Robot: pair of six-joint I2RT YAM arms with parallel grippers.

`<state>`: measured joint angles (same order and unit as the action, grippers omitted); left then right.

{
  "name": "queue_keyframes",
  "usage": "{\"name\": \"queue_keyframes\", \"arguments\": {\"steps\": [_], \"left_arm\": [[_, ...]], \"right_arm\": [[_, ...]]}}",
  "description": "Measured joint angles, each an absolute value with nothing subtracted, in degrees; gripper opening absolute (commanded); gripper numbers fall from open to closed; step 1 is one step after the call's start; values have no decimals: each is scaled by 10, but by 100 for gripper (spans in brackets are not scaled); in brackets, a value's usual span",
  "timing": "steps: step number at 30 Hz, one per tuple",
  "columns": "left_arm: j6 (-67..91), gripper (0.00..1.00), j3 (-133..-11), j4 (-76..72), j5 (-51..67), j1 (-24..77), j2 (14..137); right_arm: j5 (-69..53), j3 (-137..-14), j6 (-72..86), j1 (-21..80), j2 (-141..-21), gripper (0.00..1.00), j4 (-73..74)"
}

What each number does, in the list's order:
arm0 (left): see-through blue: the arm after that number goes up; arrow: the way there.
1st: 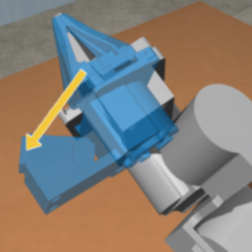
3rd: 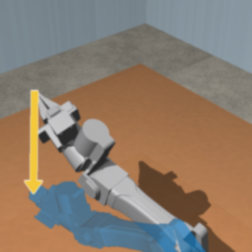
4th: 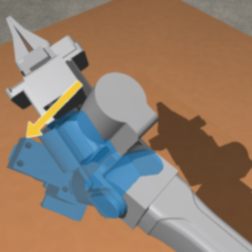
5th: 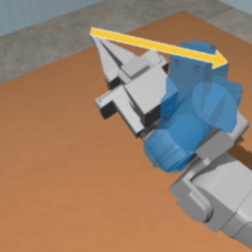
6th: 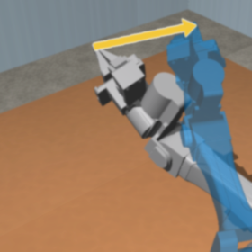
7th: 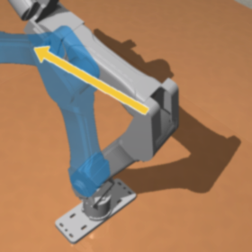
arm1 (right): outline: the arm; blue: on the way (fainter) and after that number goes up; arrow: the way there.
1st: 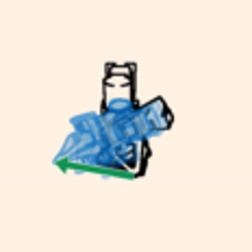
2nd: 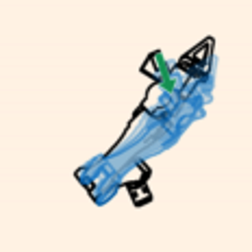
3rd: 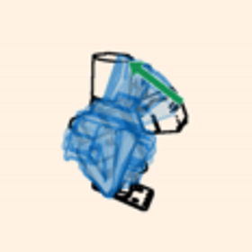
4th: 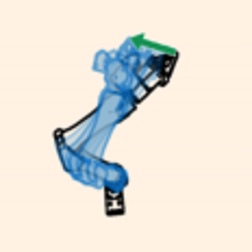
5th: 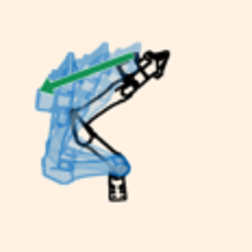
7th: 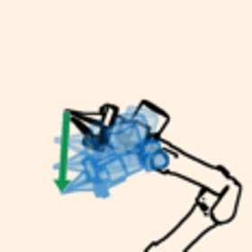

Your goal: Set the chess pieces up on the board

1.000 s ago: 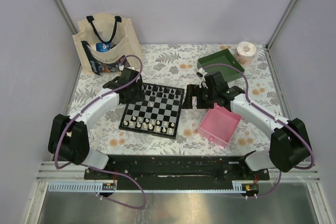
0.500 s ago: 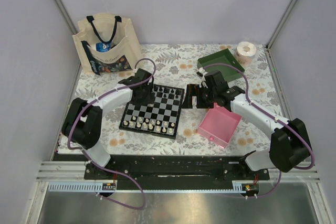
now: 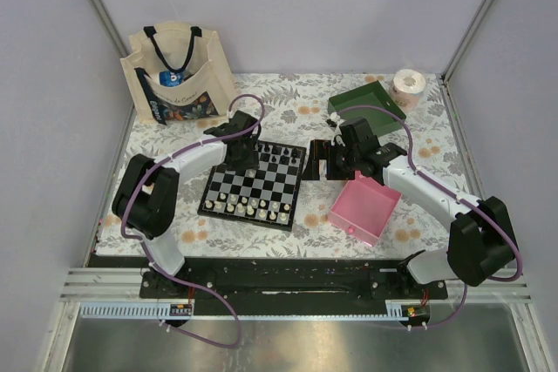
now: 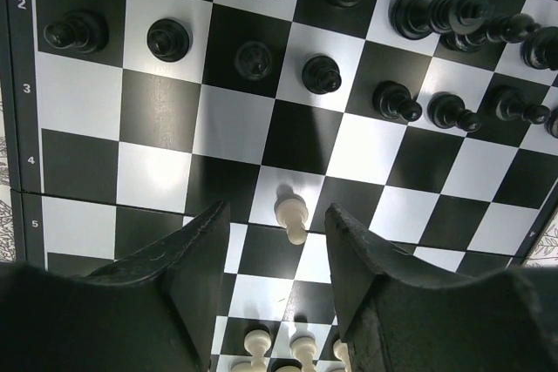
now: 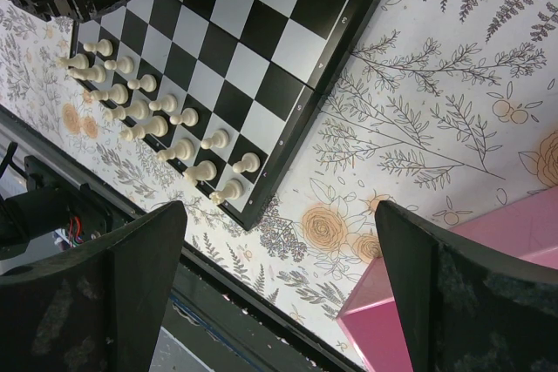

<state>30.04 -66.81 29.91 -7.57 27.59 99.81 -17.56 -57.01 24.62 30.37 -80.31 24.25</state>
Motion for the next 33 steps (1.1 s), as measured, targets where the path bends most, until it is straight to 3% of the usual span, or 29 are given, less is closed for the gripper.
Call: {"name": "queue_keyframes", "arguments": {"steps": [22,33], "left_arm": [[300,48,-675,301,-76,282,1002],[300,41,-675,303,-76,283,1002]], "right_arm": [[-175,-570,243,304,-803,99,243],[-175,-570,242,304,-803,99,243]]}}
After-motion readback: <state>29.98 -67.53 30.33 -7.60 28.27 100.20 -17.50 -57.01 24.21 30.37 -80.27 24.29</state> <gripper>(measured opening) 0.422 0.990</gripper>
